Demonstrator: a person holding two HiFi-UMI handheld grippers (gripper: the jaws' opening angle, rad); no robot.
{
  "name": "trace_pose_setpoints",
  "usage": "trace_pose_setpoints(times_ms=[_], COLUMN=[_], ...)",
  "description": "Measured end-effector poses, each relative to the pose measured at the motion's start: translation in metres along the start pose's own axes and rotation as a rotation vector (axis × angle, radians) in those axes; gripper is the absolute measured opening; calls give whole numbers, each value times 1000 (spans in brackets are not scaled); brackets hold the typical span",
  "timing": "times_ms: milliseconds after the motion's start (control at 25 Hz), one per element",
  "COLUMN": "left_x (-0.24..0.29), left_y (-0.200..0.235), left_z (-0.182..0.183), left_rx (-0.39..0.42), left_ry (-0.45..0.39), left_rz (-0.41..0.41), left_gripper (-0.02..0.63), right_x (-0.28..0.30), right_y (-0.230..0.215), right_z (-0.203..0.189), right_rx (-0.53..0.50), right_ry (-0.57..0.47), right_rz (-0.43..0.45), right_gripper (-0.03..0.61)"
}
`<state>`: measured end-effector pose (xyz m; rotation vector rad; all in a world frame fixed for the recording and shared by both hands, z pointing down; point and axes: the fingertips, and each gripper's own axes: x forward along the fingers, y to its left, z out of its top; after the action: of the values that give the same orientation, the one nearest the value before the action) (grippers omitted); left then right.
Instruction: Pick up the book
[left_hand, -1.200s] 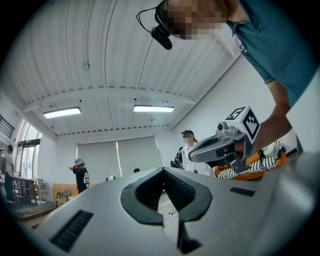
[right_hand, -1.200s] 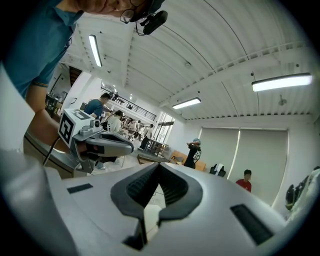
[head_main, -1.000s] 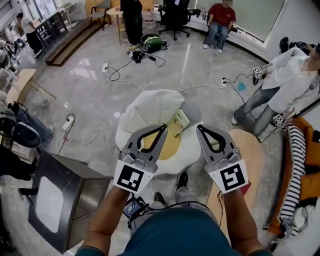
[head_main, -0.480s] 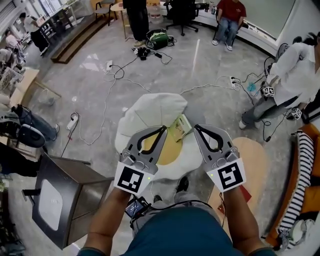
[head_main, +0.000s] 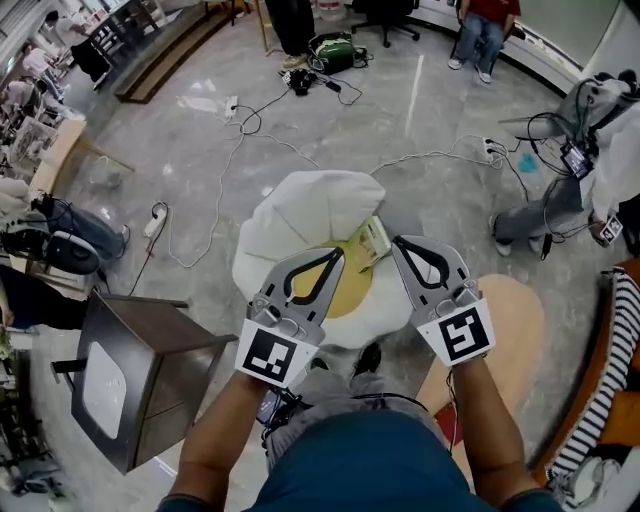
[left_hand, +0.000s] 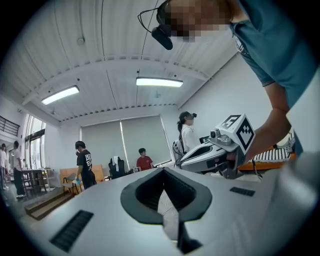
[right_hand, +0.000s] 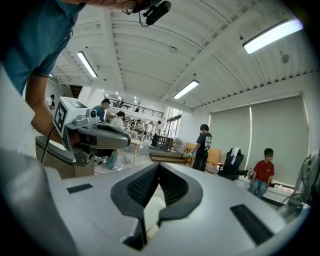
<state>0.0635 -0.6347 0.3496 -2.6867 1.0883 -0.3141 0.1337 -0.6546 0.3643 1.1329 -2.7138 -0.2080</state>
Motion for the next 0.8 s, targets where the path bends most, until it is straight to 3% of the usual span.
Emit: trace_pose_setpoints(times_ms=[440,560,800], left_x=[18,21,17], left_y=[14,20,22], left_z=[-47,-68,-119], left_rx=[-49,-57,-149], left_ry=[50,71,131], left_rz=[-25,-49,-71], left_gripper=[5,3,5], right_x=[55,74,105], right_y=[-14,-19,-22], right_z=[-88,-123,-209], right_rx=[49,75,150], right_ry=[116,164,282], right_rz=[36,36,36], right_gripper=[14,14,14])
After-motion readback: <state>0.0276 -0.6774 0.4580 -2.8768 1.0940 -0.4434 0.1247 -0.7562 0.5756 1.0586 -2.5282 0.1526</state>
